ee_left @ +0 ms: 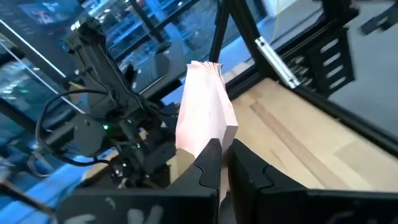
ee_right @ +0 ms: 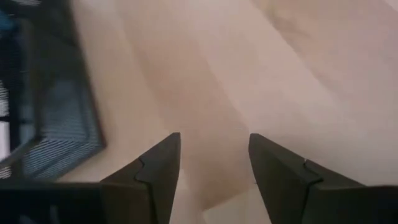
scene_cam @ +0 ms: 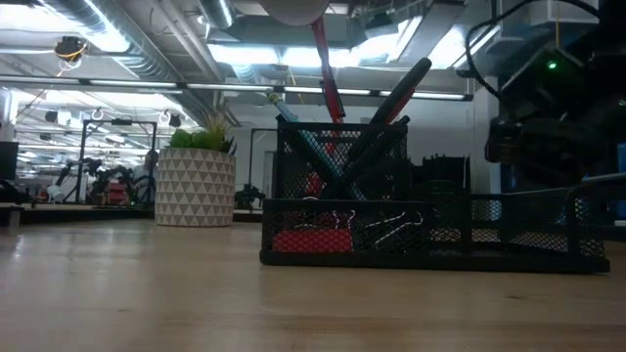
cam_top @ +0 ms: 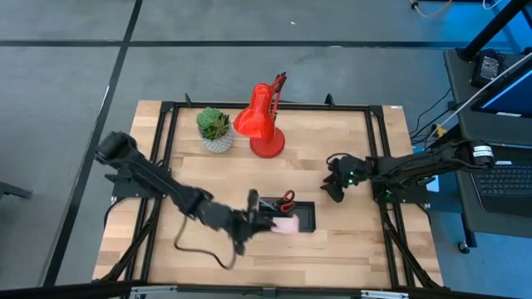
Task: Pick and place office supplies into organizer
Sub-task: Put the pink sticky note into the black desk organizer
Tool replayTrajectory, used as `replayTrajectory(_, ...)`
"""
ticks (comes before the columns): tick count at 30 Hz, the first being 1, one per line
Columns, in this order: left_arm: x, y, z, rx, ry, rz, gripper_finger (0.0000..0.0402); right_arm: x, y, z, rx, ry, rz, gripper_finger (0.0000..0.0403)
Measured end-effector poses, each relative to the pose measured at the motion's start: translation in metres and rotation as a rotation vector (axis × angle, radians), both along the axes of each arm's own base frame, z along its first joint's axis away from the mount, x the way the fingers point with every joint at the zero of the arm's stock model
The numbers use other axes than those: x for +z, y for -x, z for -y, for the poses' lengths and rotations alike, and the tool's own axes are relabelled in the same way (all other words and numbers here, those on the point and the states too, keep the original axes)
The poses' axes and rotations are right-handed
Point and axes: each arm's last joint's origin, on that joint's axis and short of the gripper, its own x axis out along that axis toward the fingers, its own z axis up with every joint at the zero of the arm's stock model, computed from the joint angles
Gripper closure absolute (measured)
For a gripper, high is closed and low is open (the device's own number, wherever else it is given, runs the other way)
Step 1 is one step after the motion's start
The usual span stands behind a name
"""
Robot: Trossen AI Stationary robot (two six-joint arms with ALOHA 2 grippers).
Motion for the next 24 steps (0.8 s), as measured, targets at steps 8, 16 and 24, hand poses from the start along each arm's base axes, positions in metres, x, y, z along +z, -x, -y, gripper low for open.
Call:
replayTrajectory(8,-0.022,-0.050,0.052,0.100,-0.159,-0.009,0.0395,0.005,-0.006,-0.014,0.092,0.006,0.106,0.0210)
replayTrajectory(16,-0.056,-0.087,0.077,0.230,-0.258,-0.032,0.0395,0.006,-0.006,-0.025,0.159,0.003,0.122,0.0210)
replayTrajectory(24,-0.090,-0.100,0.076,0.288,-0.267,-0.083,0.0395,0.006,-0.006,-0.031,0.196,0.004,0.129,0.0210)
